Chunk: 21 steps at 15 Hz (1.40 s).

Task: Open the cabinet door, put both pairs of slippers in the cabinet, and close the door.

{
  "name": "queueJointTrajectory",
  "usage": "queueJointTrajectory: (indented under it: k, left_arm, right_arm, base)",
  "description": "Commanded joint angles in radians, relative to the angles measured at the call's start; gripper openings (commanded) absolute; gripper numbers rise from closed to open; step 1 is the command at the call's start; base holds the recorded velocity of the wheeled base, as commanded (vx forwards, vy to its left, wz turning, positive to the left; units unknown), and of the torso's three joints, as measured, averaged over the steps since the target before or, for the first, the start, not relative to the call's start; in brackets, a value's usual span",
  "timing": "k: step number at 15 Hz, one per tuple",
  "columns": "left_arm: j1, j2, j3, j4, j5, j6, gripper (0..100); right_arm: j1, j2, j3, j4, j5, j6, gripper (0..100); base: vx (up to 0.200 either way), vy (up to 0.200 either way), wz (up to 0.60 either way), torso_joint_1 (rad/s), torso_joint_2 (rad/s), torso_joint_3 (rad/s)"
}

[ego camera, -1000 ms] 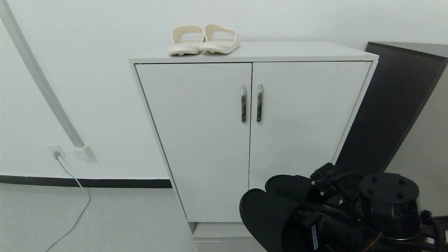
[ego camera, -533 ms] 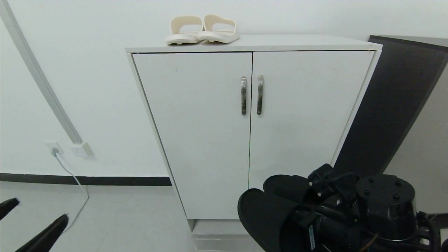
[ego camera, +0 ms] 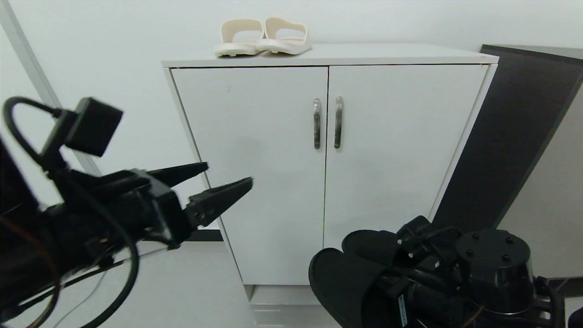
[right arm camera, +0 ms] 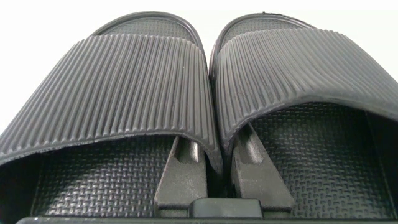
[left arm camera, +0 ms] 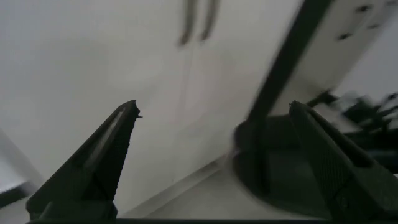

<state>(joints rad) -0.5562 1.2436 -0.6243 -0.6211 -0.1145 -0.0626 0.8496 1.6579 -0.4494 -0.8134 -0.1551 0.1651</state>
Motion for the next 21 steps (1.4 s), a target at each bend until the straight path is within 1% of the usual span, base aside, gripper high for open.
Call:
queueJointTrajectory:
  k: [1, 4, 5, 6, 7, 8, 9, 10, 11, 12, 14, 16, 18, 21]
  left_arm:
    - [-0.082, 0.221, -0.187, -0.006, -0.008, -0.036, 100]
    - [-0.105, 0.39, -0.367, -0.002, -0.099, -0.039, 100]
    - [-0.108, 0.424, -0.405, 0.0, -0.116, -0.043, 100]
    - [-0.116, 0.476, -0.473, 0.004, -0.166, -0.063, 100]
    - [-0.119, 0.508, -0.525, 0.014, -0.215, -0.097, 100]
    - [-0.12, 0.52, -0.558, 0.027, -0.252, -0.126, 100]
    - [-0.12, 0.531, -0.597, 0.05, -0.303, -0.163, 100]
    - [-0.12, 0.543, -0.66, 0.084, -0.356, -0.221, 100]
    - [-0.12, 0.556, -0.7, 0.104, -0.366, -0.263, 100]
    - [-0.119, 0.565, -0.723, 0.113, -0.367, -0.281, 100]
    - [-0.114, 0.579, -0.736, 0.118, -0.361, -0.281, 100]
    - [-0.09, 0.606, -0.758, 0.119, -0.34, -0.278, 100]
    - [-0.06, 0.632, -0.785, 0.119, -0.333, -0.276, 100]
    - [-0.039, 0.685, -0.845, 0.119, -0.303, -0.275, 100]
  right_arm:
    - [0.0, 0.002, 0.0, 0.0, 0.0, 0.001, 0]
    - [-0.001, -0.001, -0.002, 0.0, 0.016, 0.001, 0]
    - [-0.001, -0.001, -0.002, 0.0, 0.016, 0.001, 0]
    - [-0.003, -0.001, -0.002, 0.0, 0.016, 0.001, 0]
    - [-0.003, -0.001, -0.002, 0.0, 0.017, 0.001, 0]
    - [-0.003, -0.001, -0.002, 0.0, 0.017, 0.001, 0]
    - [-0.003, -0.001, -0.003, 0.0, 0.017, 0.001, 0]
    - [-0.003, -0.001, -0.003, 0.0, 0.017, 0.001, 0]
    - [-0.003, -0.001, -0.003, 0.0, 0.017, 0.001, 0]
    - [-0.003, -0.001, -0.003, 0.0, 0.017, 0.001, 0]
    - [-0.003, -0.003, -0.005, 0.0, 0.026, 0.001, 0]
    - [-0.004, -0.003, -0.003, 0.0, 0.029, 0.001, 0]
    - [-0.004, -0.003, -0.003, 0.0, 0.031, 0.001, 0]
    - [-0.006, 0.0, -0.003, 0.0, 0.031, 0.002, 0]
  base:
    - [0.0, 0.0, 0.0, 0.0, 0.0, 0.0]
    - [0.0, 0.0, 0.0, 0.0, 0.0, 0.0]
    - [0.0, 0.0, 0.0, 0.0, 0.0, 0.0]
    - [0.0, 0.0, 0.0, 0.0, 0.0, 0.0]
    - [0.0, 0.0, 0.0, 0.0, 0.0, 0.0]
    - [0.0, 0.0, 0.0, 0.0, 0.0, 0.0]
    - [0.0, 0.0, 0.0, 0.0, 0.0, 0.0]
    - [0.0, 0.0, 0.0, 0.0, 0.0, 0.0]
    - [0.0, 0.0, 0.0, 0.0, 0.0, 0.0]
    - [0.0, 0.0, 0.0, 0.0, 0.0, 0.0]
    - [0.0, 0.0, 0.0, 0.0, 0.0, 0.0]
    - [0.0, 0.0, 0.0, 0.0, 0.0, 0.0]
    - [0.0, 0.0, 0.0, 0.0, 0.0, 0.0]
    - [0.0, 0.0, 0.0, 0.0, 0.0, 0.0]
